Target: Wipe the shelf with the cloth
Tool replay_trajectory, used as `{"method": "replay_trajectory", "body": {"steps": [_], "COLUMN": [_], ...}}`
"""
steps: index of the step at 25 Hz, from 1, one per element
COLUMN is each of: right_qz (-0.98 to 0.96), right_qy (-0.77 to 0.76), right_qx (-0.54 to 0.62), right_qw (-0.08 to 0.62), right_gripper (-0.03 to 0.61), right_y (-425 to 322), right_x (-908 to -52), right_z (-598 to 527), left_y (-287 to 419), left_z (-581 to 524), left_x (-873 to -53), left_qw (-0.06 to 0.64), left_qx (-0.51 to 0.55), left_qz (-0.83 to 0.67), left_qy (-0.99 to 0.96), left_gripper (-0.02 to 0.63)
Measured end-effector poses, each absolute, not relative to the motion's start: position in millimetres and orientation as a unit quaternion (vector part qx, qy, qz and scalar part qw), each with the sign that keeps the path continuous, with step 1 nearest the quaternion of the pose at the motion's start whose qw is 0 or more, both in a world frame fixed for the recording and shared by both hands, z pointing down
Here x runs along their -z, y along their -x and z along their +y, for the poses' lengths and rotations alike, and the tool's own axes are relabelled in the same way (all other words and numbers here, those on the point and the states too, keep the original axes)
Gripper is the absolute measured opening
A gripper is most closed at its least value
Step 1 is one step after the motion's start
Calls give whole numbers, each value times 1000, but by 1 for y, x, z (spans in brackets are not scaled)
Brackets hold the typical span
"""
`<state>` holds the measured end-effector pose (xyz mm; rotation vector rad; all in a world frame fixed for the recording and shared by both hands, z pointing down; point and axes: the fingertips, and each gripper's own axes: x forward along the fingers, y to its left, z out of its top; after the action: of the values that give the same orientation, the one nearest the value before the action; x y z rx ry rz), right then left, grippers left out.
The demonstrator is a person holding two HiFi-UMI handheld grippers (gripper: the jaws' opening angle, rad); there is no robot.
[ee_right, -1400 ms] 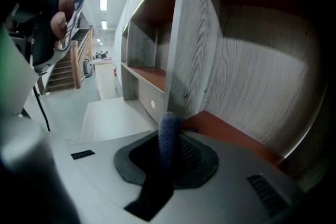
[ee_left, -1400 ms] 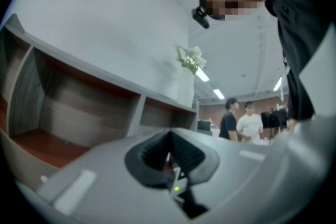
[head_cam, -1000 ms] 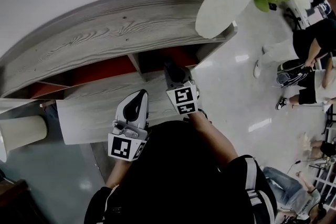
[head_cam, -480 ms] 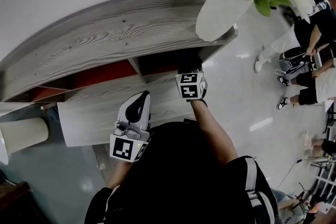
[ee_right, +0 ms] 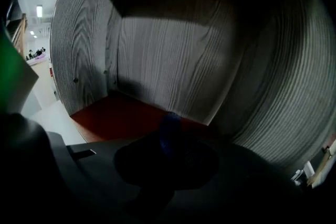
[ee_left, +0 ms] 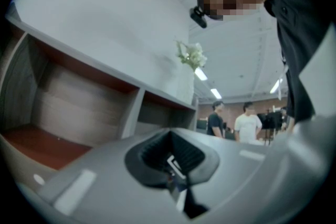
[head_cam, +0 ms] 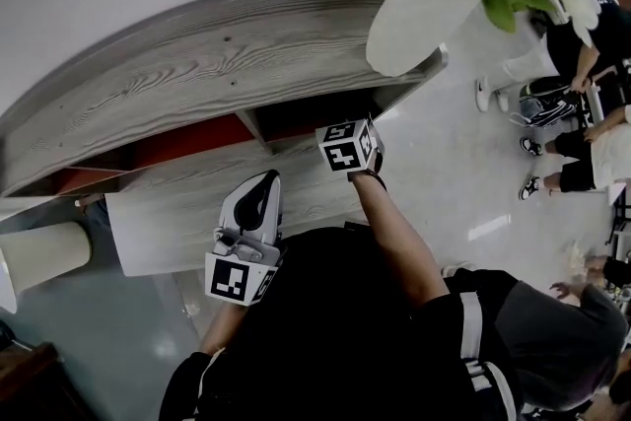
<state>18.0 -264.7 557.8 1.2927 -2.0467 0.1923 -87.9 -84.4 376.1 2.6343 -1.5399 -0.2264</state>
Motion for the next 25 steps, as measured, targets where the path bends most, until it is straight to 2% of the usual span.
{"method": "replay_trajectory", "body": {"steps": [11,25], "right_qz": [-811,-859], "right_qy": [-446,-330], "right_qx": [-50,0], "right_qw": [375,393], "right_gripper": [52,52], "right_y": [9,84], "right_x": [-561,-564], "right_z": [-270,-271], "left_y": [92,99], "left_z": [-86,-85], "left_x": [-374,-370], "left_qw": [41,39], "left_qx": [77,77], "left_qz": [-506,-519], "left_qy": [-858,-851], "left_gripper": [5,5]}}
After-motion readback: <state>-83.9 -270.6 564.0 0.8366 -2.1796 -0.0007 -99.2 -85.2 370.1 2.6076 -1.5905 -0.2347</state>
